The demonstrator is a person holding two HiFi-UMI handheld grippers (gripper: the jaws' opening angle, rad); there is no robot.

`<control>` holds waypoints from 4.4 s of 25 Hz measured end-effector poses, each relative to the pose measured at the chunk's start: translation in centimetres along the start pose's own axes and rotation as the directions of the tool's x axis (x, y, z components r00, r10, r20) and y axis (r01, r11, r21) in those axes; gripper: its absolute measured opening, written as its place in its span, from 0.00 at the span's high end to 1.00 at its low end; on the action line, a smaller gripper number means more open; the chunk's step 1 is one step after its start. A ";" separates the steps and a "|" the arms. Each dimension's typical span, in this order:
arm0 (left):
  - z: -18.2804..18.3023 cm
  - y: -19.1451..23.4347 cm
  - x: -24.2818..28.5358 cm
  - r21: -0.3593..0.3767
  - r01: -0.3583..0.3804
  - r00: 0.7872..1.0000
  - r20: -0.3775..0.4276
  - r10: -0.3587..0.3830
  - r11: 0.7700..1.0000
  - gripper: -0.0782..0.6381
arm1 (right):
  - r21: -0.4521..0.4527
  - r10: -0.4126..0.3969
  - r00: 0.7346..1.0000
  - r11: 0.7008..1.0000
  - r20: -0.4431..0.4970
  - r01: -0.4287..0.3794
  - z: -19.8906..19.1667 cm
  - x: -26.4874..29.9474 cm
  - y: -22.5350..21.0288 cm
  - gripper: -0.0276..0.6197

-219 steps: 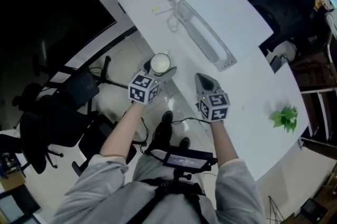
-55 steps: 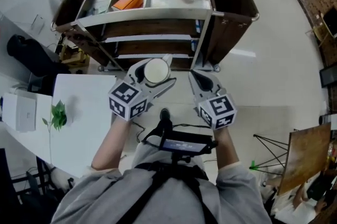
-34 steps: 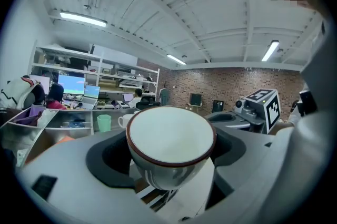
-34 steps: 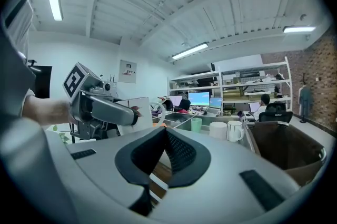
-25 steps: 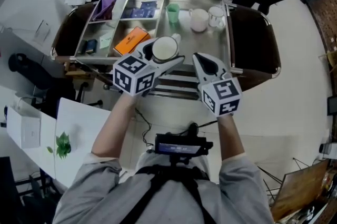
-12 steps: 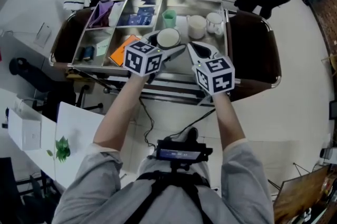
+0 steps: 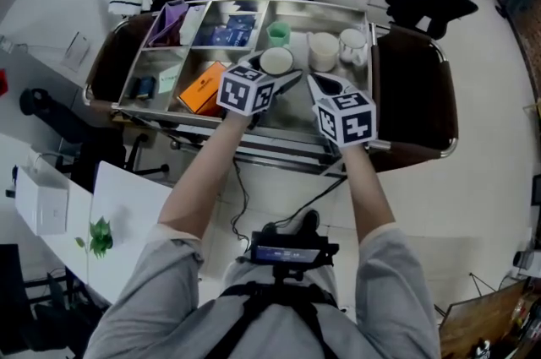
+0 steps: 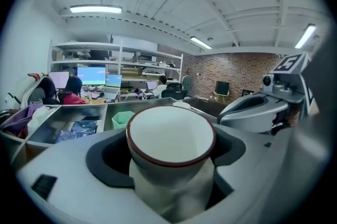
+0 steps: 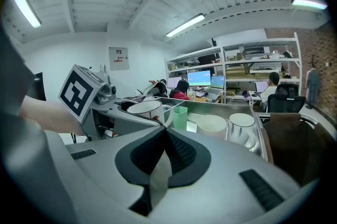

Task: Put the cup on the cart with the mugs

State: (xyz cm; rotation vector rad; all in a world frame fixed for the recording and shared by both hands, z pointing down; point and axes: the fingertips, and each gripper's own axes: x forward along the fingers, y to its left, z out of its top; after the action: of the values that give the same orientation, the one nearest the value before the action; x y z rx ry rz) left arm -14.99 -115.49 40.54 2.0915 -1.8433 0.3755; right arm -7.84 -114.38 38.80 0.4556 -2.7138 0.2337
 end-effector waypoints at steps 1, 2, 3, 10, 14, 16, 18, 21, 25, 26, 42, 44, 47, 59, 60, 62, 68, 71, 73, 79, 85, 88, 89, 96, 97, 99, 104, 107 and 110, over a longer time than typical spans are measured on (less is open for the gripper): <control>-0.2 0.2 0.4 -0.006 -0.002 1.000 -0.003 0.002 1.000 0.32 | 0.006 -0.003 1.000 1.000 -0.003 0.003 -0.1 0.2 -0.3 0.95; -0.4 0.3 0.7 -0.013 -0.005 1.000 -0.009 0.005 1.000 0.32 | 0.011 -0.006 1.000 1.000 -0.003 0.006 -0.3 0.4 -0.5 0.95; -0.7 0.5 1.1 -0.017 -0.009 1.000 -0.015 0.008 1.000 0.32 | 0.014 -0.009 1.000 1.000 -0.003 0.009 -0.3 0.5 -0.8 0.95; -2.0 1.4 3.4 -0.003 -0.026 0.998 -0.064 0.026 1.000 0.32 | 0.019 0.005 1.000 1.000 -0.018 -0.004 -0.8 1.2 -1.6 0.95; -2.4 1.6 4.4 -0.012 -0.025 0.996 -0.087 0.024 1.000 0.32 | 0.030 0.008 1.000 1.000 -0.020 -0.008 -0.9 1.3 -2.2 0.95; -2.7 1.6 4.8 -0.017 -0.026 0.995 -0.096 0.024 1.000 0.32 | 0.031 0.005 1.000 0.999 -0.016 -0.004 -0.8 1.3 -2.6 0.95; -3.0 1.7 5.2 -0.027 -0.024 0.995 -0.101 0.021 0.999 0.32 | 0.037 0.009 1.000 0.999 -0.014 -0.008 -0.8 1.4 -2.9 0.95; -3.6 1.7 6.0 -0.046 -0.017 0.994 -0.112 0.012 0.999 0.32 | 0.042 0.015 1.000 0.999 -0.019 -0.014 -1.0 1.5 -3.0 0.95; -4.4 1.8 6.7 -0.055 -0.021 0.992 -0.129 0.014 0.998 0.32 | 0.042 0.006 1.000 0.999 -0.025 -0.005 -1.3 1.7 -3.4 0.95; -4.7 1.8 6.8 -0.057 -0.022 0.991 -0.132 0.014 0.998 0.32 | 0.043 0.008 1.000 0.999 -0.024 -0.007 -1.3 1.7 -3.4 0.95; -3.8 2.1 6.8 -0.037 -0.082 0.993 -0.094 0.078 0.996 0.18 | 0.048 0.012 1.000 0.999 -0.022 -0.010 -1.8 1.3 -3.2 0.95; -3.0 1.9 6.4 -0.023 -0.081 0.993 -0.086 0.079 0.996 0.18 | 0.049 0.012 1.000 0.999 -0.021 -0.011 -1.9 1.2 -3.1 0.95; -1.7 1.2 5.6 -0.001 -0.070 0.995 -0.074 0.070 0.998 0.18 | 0.049 0.009 1.000 0.999 -0.014 -0.008 -1.6 0.9 -3.0 0.95; 1.1 -1.2 -1.3 0.039 -0.066 0.998 -0.019 0.066 0.997 0.18 | 0.031 -0.007 1.000 1.000 0.019 0.006 -0.6 -1.7 -1.1 0.95; 1.1 -1.6 -2.1 0.040 -0.059 0.998 -0.009 0.059 0.997 0.19 | 0.029 -0.007 1.000 1.000 0.022 0.006 -0.6 -2.0 -0.8 0.95; 1.1 -2.2 -3.8 0.042 -0.047 0.999 0.014 0.047 0.998 0.26 | 0.024 -0.010 1.000 1.000 0.029 0.009 -0.5 -2.7 -0.2 0.95; -0.4 -3.3 -9.3 0.008 -0.058 0.994 0.090 0.057 0.998 0.64 | 0.023 -0.024 0.999 0.999 0.044 0.023 -0.9 -5.0 1.7 0.95; -1.9 -3.2 -11.6 -0.011 -0.079 0.992 0.101 0.080 0.997 0.78 | 0.028 -0.023 0.999 0.999 0.047 0.021 -1.4 -6.3 3.0 0.95; -2.8 -3.0 -13.2 -0.033 -0.093 0.989 0.114 0.096 0.995 0.89 | 0.031 -0.024 0.999 0.999 0.049 0.023 -1.9 -7.1 3.7 0.95; -5.3 -3.9 -17.3 -0.041 -0.114 0.985 0.125 0.118 0.993 0.89 | 0.033 -0.031 0.997 0.999 0.066 0.029 -3.5 -9.9 6.0 0.95; -9.2 -5.1 -20.4 -0.077 -0.110 0.987 0.110 0.118 0.991 0.89 | 0.073 -0.052 0.996 0.996 0.078 0.046 -6.7 -12.6 8.7 0.95; -11.4 -5.5 -21.5 -0.114 -0.102 0.988 0.100 0.114 0.988 0.89 | 0.096 -0.057 0.995 0.994 0.076 0.050 -8.5 -13.6 9.6 0.95; -12.0 -5.6 -21.8 -0.129 -0.101 0.988 0.100 0.114 0.987 0.89 | 0.104 -0.058 0.995 0.993 0.075 0.050 -9.0 -13.9 9.9 0.95; -15.8 -5.7 -24.1 -0.188 -0.103 0.989 0.088 0.121 0.977 0.89 | 0.120 -0.072 0.995 0.991 0.065 0.063 -11.8 -15.1 11.9 0.95; -16.1 -5.7 -24.4 -0.190 -0.102 0.989 0.087 0.120 0.976 0.89 | 0.122 -0.074 0.995 0.990 0.061 0.066 -12.0 -15.3 12.2 0.95; -16.5 -5.8 -24.8 -0.193 -0.097 0.989 0.089 0.115 0.976 0.89 | 0.120 -0.079 0.995 0.990 0.055 0.072 -12.5 -15.4 12.6 0.95; -17.0 -6.1 -25.5 -0.186 -0.086 0.990 0.094 0.105 0.979 0.89 | 0.114 -0.093 0.995 0.990 0.042 0.088 -13.4 -15.3 13.1 0.95; -17.5 -6.1 -25.9 -0.184 -0.081 0.991 0.089 0.099 0.980 0.89 | 0.119 -0.099 0.994 0.989 0.041 0.093 -13.9 -15.5 13.4 0.95; -17.9 -6.3 -26.1 -0.182 -0.070 0.993 0.085 0.086 0.981 0.89 | 0.124 -0.104 0.994 0.987 0.041 0.099 -14.4 -15.8 13.7 0.95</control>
State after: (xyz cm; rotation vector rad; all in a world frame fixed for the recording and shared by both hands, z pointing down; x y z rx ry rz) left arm -11.76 -83.79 45.84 1.9509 -1.9383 0.1273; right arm 6.15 -94.00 44.39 0.6401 -2.7223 0.3658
